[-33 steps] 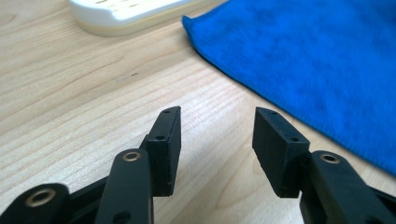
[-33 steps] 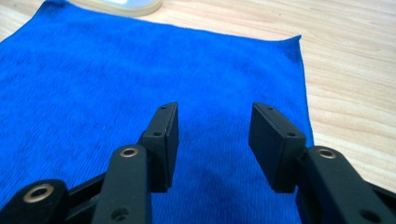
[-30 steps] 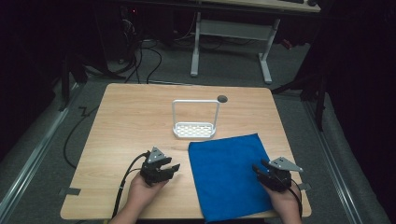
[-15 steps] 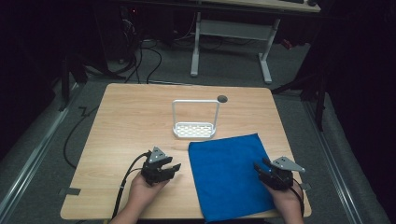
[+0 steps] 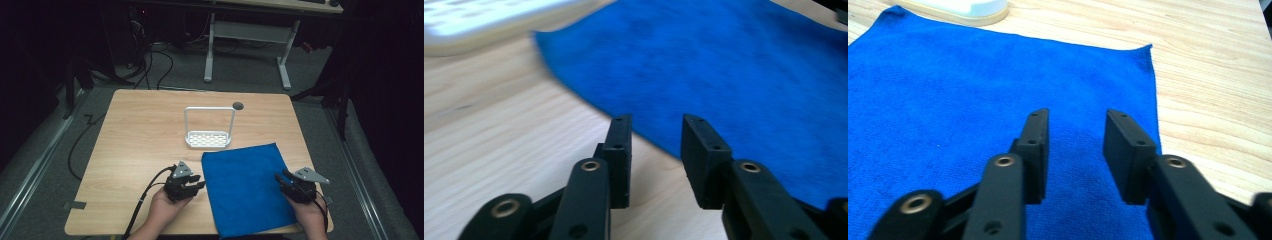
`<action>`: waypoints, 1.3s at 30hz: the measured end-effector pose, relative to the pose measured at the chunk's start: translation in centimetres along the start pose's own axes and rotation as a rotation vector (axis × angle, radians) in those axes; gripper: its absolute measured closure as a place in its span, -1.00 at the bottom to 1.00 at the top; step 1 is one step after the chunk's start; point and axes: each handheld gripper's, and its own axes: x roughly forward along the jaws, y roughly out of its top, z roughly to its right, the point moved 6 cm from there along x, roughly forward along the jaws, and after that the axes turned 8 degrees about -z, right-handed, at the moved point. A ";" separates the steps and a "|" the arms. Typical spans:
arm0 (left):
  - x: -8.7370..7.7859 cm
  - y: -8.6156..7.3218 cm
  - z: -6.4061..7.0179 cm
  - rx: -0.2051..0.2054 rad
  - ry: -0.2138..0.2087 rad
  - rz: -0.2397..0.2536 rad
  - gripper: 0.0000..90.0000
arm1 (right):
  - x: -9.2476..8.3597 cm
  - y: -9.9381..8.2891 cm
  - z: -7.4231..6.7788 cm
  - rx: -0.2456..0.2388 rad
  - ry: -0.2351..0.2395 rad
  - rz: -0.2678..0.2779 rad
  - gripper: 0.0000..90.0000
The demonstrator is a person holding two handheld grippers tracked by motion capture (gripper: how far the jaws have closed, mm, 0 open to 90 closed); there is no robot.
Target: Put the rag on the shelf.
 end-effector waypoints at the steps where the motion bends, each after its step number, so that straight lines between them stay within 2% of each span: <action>1: 0.3 0.1 0.5 0.019 -0.007 -0.011 0.55 | 0.0 -0.1 0.2 0.007 0.000 -0.004 0.54; 3: 1.1 0.1 1.7 0.055 -0.016 -0.036 0.65 | 0.0 -0.3 0.5 0.008 -0.005 -0.022 0.81; 6: 1.7 0.1 2.3 0.072 -0.020 -0.053 0.77 | 0.0 -0.5 0.9 0.003 -0.007 -0.040 1.00; 9: 2.1 0.1 2.6 0.080 -0.023 -0.068 0.86 | 0.0 -0.7 1.6 0.014 -0.013 -0.051 1.00; 14: 2.5 0.2 2.8 0.088 -0.022 -0.071 0.88 | 0.5 -1.1 2.2 0.029 -0.025 -0.076 1.00; 15: 2.7 0.1 2.9 0.093 -0.020 -0.079 0.88 | 0.8 -1.3 2.4 0.036 -0.031 -0.099 1.00; 24: 2.8 0.0 2.9 0.126 -0.003 -0.087 0.88 | 2.0 -1.9 2.5 0.010 -0.046 -0.174 1.00; 34: 2.3 -0.4 2.4 0.125 -0.001 -0.090 0.88 | 2.0 -2.0 2.1 0.006 -0.036 -0.169 1.00; 39: 1.7 -0.8 1.6 0.114 0.011 -0.090 0.88 | 1.9 -2.1 0.8 -0.012 -0.009 -0.164 1.00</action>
